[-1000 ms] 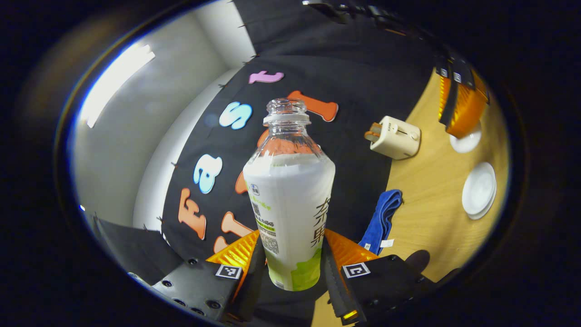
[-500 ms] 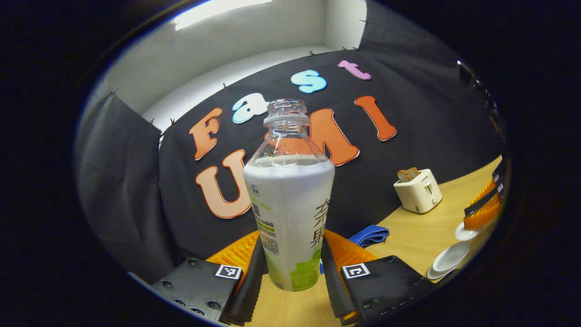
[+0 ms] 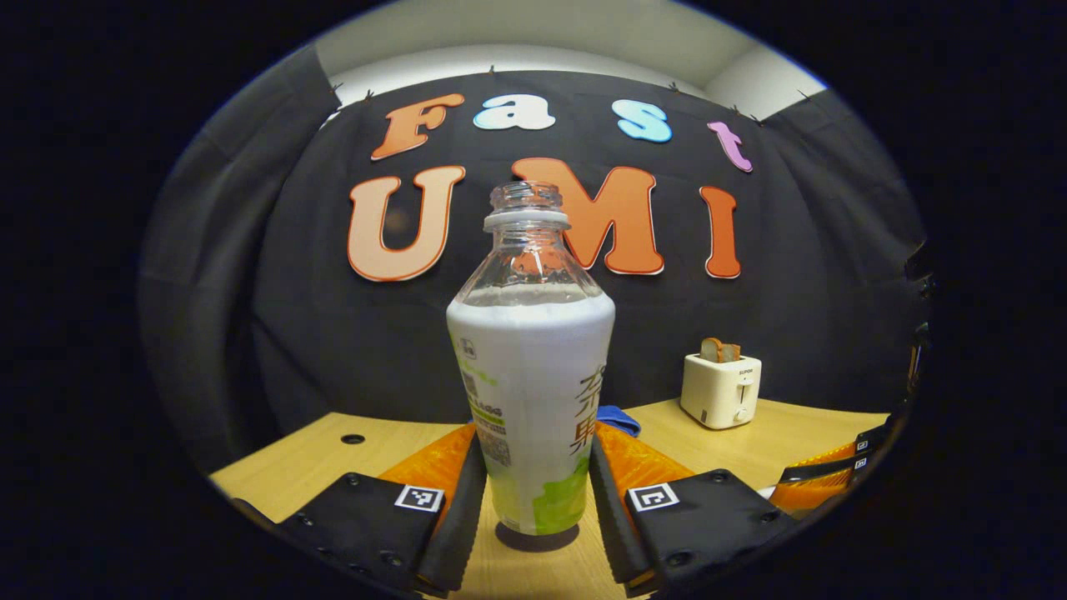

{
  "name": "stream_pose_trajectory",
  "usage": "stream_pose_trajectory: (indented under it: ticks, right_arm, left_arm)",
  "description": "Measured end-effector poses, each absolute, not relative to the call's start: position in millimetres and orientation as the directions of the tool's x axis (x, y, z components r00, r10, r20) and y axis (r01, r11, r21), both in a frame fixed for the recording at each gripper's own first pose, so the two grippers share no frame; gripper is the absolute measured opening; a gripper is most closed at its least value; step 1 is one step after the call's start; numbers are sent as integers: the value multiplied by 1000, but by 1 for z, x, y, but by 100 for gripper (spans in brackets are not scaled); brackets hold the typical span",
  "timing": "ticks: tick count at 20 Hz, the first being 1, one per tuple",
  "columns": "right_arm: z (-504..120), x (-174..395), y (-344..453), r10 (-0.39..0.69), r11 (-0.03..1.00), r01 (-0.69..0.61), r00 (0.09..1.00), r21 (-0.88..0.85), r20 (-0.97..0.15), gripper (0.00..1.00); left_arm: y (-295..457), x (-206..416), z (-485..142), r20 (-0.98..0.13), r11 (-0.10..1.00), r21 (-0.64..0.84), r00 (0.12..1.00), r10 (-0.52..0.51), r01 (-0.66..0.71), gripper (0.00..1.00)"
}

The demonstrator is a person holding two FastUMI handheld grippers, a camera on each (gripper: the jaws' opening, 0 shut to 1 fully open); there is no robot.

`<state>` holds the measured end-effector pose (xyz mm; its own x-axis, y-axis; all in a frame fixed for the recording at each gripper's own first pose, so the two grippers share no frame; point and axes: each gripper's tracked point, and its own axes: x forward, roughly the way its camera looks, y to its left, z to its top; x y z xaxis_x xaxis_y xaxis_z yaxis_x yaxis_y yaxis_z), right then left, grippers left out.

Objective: Open the teacup lid with one hand, grasp the water bottle and pour water into the teacup with the other hand; after pouring, place the water bottle on the coaster and then close the teacup lid.

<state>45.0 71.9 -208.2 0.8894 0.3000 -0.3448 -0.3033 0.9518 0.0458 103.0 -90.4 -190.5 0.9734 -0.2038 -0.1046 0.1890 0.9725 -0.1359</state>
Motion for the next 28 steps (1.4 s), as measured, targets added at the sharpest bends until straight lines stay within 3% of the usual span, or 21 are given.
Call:
stream_pose_trajectory:
  ticks: [9,21,25,28]
  right_arm:
    - [-210,41,63,293,955,-291,891,59,-348,22]
    - [-220,45,70,299,952,-300,879,55,-371,22]
    - [-224,46,74,304,950,-307,874,56,-380,22]
    - [-229,47,76,305,950,-308,871,55,-386,22]
  left_arm:
    - [-104,137,-281,-306,969,-204,930,-201,142,66]
    - [-105,162,-321,-391,983,-123,904,-172,134,65]
    - [-105,156,-327,-405,981,-144,896,-179,130,70]
    - [-102,145,-330,-422,979,-171,890,-170,106,85]
